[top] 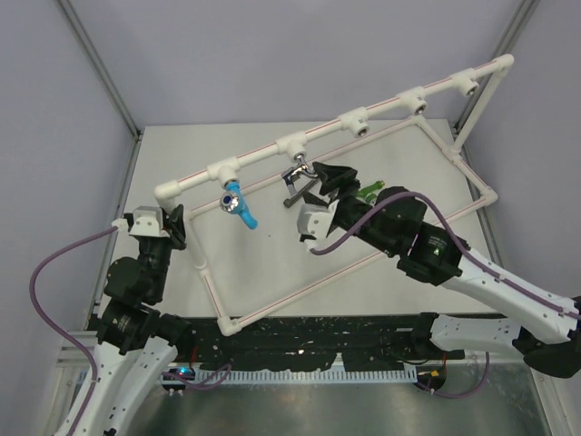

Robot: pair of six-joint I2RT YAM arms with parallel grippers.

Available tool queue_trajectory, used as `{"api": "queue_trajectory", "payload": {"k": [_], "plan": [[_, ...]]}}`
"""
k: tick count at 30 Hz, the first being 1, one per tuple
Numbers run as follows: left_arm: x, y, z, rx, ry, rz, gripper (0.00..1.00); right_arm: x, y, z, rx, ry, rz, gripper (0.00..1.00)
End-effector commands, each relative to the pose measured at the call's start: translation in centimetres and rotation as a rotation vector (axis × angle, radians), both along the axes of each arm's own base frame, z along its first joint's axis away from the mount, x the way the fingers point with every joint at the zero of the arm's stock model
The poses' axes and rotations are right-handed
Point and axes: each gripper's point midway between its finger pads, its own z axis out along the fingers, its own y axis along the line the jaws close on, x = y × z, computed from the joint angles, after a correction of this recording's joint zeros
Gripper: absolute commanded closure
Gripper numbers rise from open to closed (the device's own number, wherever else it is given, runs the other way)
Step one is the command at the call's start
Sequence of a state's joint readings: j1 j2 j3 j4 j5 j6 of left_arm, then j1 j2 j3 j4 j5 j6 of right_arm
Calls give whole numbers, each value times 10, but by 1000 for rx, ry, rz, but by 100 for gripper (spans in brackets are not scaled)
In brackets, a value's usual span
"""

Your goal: Install the water faucets

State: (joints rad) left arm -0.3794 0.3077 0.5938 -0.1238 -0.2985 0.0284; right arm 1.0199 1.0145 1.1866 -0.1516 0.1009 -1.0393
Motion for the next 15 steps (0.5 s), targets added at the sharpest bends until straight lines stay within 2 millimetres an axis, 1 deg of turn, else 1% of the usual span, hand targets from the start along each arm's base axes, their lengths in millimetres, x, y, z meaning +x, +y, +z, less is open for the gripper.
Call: {"api": "queue_trajectory", "payload": {"k": [1,2,3,5,6,7,8,9,10,11,12,15], "plan": [[0,5,-14,52,48,24,100,9,-2,2,-214,-193,-82,32],[0,5,-13,51,47,21,100,11,0,-2,-232,-206,-91,32],[0,5,-14,52,48,22,100,13,-1,1,-245,-238,-115,32],[0,5,-14,52,46,21,100,19,-2,-2,-300,-272,-156,32],[-1,5,-12,48,42,21,100,25,-2,-9,-335,-273,-185,32],[-1,5,-13,50,44,21,100,26,-1,-5,-343,-306,-199,32],[-1,5,-14,51,45,22,100,31,0,-13,-371,-309,-219,32],[-1,5,-13,50,44,21,100,34,1,-9,-380,-342,-237,32],[-1,5,-13,50,42,21,100,38,2,-15,-400,-346,-252,33],[-1,5,-12,50,42,21,100,40,3,-17,-420,-361,-264,33],[-1,5,-13,49,44,22,100,45,6,-13,-405,-371,-290,34],[-1,5,-12,50,42,21,100,52,13,-21,-433,-373,-303,36]]}}
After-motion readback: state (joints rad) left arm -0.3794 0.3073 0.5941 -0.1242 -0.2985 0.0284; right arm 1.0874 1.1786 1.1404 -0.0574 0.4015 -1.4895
